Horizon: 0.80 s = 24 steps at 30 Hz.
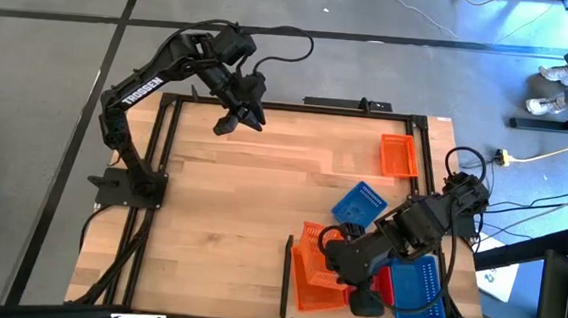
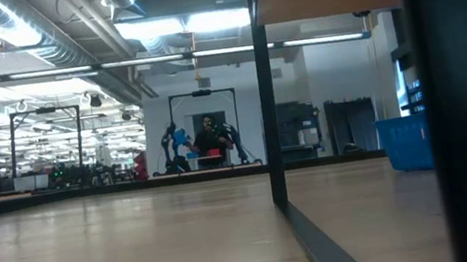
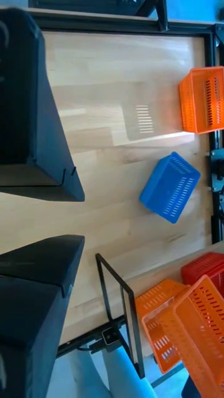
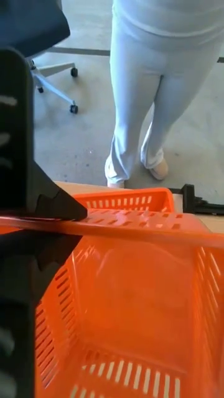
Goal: Stack baskets on shelf by color
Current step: Stack the left orange basket on top of the orange basket on the shelf
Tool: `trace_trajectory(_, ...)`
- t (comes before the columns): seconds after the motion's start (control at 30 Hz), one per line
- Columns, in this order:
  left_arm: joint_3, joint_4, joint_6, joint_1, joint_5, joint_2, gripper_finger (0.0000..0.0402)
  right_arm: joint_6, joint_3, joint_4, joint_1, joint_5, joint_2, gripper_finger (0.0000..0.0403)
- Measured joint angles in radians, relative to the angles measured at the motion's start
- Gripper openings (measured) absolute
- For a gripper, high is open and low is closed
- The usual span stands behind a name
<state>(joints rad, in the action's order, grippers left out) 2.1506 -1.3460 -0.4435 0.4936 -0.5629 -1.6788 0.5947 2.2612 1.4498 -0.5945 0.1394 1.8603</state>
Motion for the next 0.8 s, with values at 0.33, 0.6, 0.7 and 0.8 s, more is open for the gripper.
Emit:
trace_trajectory(0.33,0.000,0.000,0.000,-0.016,0.000,0.000,0.0089,-0.001,-0.001,-0.002,0.000,-0.039,0.000,0.0023)
trace_trajectory(0.6,0.000,0.000,-0.002,-0.018,0.000,0.000,0.0089,-0.052,-0.001,-0.002,-0.001,0.000,0.000,0.0006)
trace_trajectory(0.7,0.000,0.000,-0.001,-0.018,0.000,0.000,0.0089,-0.034,-0.001,-0.002,-0.001,-0.042,0.000,0.0011)
trace_trajectory(0.8,0.000,0.000,-0.001,-0.018,0.000,0.000,0.0089,-0.028,-0.001,-0.002,0.000,-0.051,0.000,0.0030)
